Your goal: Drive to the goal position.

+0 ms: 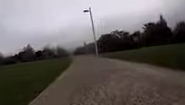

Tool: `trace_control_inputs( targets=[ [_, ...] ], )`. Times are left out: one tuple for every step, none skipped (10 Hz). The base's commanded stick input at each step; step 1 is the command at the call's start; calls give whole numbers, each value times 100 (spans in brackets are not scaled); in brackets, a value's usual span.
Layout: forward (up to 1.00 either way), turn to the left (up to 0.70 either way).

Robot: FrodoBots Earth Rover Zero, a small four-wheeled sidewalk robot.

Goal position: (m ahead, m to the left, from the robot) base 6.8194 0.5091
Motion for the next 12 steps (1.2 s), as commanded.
trace_control_inputs(
  targets=[
    [85,0],
    [85,0],
    [85,0],
    [85,-13],
    [85,-23],
    [85,-5],
    [85,-2],
    [85,0],
    [85,0],
    [85,0],
    [85,0],
    [85,0]
  ],
)
